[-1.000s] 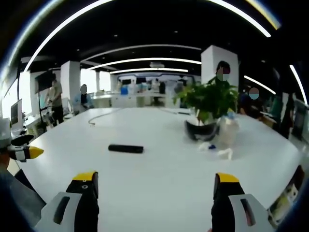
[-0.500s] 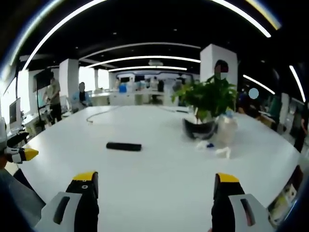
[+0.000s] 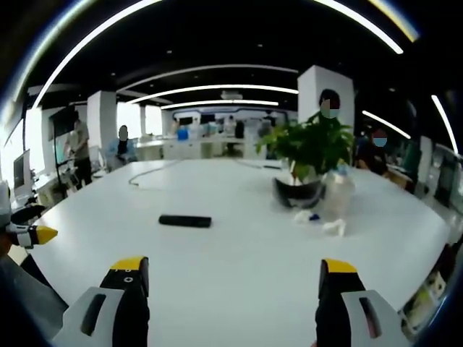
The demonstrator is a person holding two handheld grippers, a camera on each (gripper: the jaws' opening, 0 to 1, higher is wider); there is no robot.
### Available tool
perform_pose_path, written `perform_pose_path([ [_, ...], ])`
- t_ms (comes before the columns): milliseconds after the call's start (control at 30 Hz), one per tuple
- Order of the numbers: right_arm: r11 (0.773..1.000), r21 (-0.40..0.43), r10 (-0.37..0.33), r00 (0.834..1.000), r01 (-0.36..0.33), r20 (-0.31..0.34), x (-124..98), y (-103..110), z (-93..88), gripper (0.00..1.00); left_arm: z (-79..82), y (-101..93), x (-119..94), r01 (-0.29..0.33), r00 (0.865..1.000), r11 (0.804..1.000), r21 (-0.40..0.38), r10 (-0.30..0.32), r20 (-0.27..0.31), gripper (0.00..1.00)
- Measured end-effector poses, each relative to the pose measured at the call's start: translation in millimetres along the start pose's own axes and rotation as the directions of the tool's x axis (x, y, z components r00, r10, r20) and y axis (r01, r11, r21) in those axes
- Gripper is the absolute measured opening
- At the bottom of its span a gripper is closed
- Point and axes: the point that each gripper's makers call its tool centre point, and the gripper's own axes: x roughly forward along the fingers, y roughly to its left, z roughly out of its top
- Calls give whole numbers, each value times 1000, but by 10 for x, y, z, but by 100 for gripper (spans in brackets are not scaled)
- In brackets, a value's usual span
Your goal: Press the specified remote control buttons in sequence, fully releasing each button before pressing the next.
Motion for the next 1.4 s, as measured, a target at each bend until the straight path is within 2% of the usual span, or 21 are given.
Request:
perform_pose_path([
  [67,1000,-2,4,1000,-4,-4,3,8,-6,96,-12,5,-1,-1,1000,1000,-3,1,-8,100],
  [167,1000,-1,5,1000,-5,-2,2,11,-2,96,19,19,-11,-10,1000,1000,7,10,11,100],
  [333,1000,0,9,1000,-9,-7,4,16,-12,95,-9,29,-17,-13,1000,1000,-7,13,-8,100],
  [433,1000,-2,12,1000,-12,-10,5,22,-16,95,37,67,-34,-22,999,999,-25,23,23,100],
  [733,1000,6,15,1000,-15,-15,11,21,-27,94,-14,69,-16,-21,1000,999,-25,22,3,100],
  [867,1000,7,25,1000,-25,-12,11,37,-21,94,47,133,-47,-61,998,998,13,61,35,100],
  [933,1000,8,22,1000,-22,-7,8,31,-13,94,65,139,-52,-59,997,998,-2,59,48,100],
  [1033,1000,10,19,1000,-19,-13,10,23,-25,94,28,136,-40,-57,998,998,-9,57,26,100],
  [1400,1000,10,29,999,-28,-14,12,39,-30,93,1,171,-34,-68,997,998,-14,68,20,100],
])
